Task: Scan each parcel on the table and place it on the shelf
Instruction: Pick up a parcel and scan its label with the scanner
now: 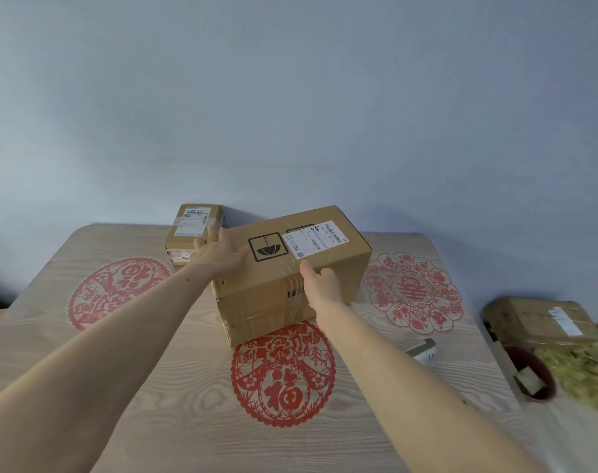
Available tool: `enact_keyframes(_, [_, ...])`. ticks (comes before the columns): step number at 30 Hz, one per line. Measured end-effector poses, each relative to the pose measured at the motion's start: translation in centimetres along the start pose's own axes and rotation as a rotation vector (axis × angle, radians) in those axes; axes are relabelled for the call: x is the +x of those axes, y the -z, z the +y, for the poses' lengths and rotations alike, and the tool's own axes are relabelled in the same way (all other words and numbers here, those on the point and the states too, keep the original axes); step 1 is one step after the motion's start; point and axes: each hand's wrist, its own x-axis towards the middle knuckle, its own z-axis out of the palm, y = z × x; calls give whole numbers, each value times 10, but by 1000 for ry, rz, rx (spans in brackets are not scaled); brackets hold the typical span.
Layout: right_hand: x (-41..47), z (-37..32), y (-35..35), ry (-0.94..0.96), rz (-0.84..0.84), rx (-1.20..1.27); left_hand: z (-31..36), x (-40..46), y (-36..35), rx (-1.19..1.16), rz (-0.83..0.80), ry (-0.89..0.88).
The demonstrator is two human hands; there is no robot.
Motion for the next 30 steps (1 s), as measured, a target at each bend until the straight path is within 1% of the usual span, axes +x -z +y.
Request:
enact_keyframes(5, [3, -4, 2, -26, -7, 20, 6, -5, -4, 99, 37, 30])
enact_keyframes(8, [4, -6, 2, -2, 41, 19, 15, -15, -9, 129, 106, 70])
enact_keyframes(11, [7, -8, 6, 19, 75, 22, 26, -27, -13, 233, 117, 94])
enact_keyframes(13, [7, -10, 7, 29, 87, 35, 26, -30, -13, 249, 124, 112])
enact_keyframes(16, [5, -10, 8, 28, 72, 19, 17, -25, -9, 161, 121, 94])
enact_keyframes(20, [2, -8, 6, 20, 57, -14, 11, -25, -12, -128, 10, 48])
enact_keyframes(25, [4, -5, 13, 10, 76, 47, 21, -42, -18, -110, 25, 26])
enact_keyframes(30, [5, 1, 30, 20, 128, 35, 29, -67, -37, -156, -109, -23])
